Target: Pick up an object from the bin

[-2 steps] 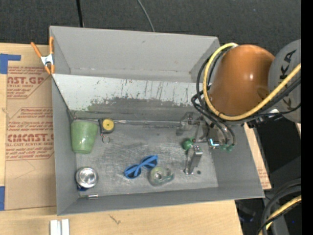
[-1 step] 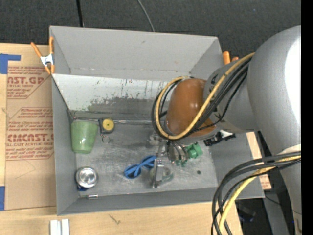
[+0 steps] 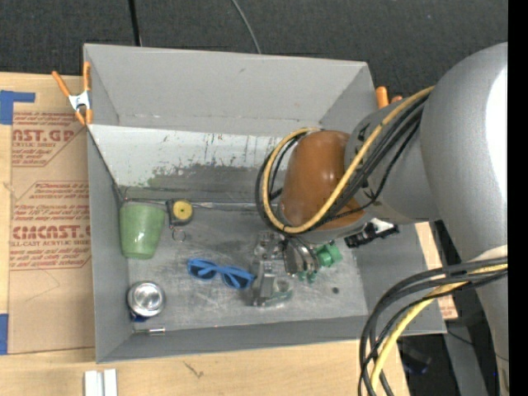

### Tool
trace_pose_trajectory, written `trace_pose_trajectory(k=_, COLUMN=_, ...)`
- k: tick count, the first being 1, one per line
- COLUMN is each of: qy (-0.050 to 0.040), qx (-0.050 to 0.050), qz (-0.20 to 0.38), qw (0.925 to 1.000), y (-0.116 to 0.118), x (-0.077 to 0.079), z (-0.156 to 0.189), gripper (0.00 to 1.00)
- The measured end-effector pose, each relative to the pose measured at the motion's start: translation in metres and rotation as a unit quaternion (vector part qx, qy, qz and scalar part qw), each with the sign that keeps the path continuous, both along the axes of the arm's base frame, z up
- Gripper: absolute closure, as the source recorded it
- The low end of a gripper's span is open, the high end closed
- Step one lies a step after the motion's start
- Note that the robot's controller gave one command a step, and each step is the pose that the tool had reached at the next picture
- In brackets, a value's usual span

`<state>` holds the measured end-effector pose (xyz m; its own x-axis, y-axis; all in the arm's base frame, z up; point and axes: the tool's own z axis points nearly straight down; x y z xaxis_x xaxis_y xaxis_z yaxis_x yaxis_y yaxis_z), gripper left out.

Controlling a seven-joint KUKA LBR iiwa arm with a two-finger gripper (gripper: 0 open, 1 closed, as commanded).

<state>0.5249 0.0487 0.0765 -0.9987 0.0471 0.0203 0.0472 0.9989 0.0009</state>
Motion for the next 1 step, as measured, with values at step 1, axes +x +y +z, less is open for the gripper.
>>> trace_pose_trajectory(k=1, qy=-0.0117, qx=0.001, qz=0.133, qw=0.9911, y=0.0203, x=-0.0231, z=0.0472, gripper=1.00)
